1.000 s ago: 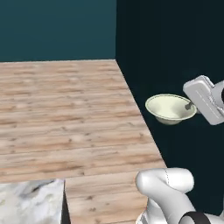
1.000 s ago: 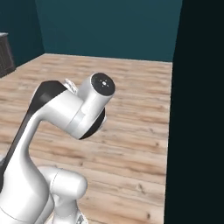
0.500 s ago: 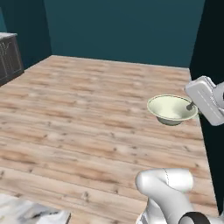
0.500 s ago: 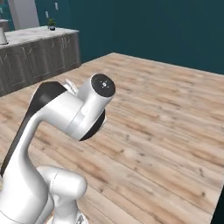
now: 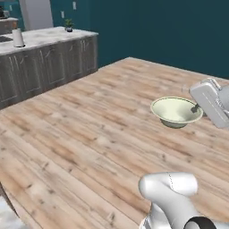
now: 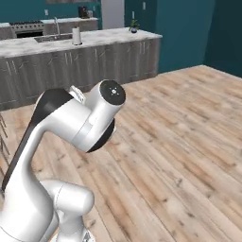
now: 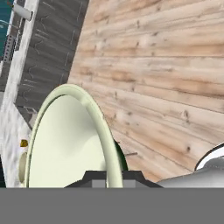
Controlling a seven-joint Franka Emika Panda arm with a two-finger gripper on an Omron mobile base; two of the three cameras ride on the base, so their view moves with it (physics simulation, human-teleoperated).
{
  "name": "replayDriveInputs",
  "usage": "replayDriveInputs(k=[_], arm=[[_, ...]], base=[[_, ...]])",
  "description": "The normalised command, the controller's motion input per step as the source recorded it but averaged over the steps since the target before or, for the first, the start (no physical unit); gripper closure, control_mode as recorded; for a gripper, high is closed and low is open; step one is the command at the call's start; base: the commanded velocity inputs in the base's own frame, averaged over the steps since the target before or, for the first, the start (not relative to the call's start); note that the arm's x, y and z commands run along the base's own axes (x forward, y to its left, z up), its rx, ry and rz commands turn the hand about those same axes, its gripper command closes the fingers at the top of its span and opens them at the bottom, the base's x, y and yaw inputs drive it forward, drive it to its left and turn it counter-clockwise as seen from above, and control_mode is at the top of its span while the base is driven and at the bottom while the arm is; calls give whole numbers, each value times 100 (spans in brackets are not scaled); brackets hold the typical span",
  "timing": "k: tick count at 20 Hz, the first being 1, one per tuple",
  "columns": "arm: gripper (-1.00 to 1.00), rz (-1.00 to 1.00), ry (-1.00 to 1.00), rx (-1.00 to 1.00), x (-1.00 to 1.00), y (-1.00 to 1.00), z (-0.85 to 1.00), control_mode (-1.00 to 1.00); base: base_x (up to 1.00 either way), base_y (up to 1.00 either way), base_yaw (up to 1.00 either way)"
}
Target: Take the smaller bowl and place it next to the appetizer plate on the dining counter , and place the larger bowl next to the plate with cooked food.
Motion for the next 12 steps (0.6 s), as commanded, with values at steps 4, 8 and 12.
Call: replayDriveInputs(k=[4,8,12], arm=[[100,0,0,0,0,0,0,100],[100,0,0,0,0,0,0,100],[100,0,0,0,0,0,0,100]], base=[[100,-18,66],[100,-19,64],[100,-23,65]])
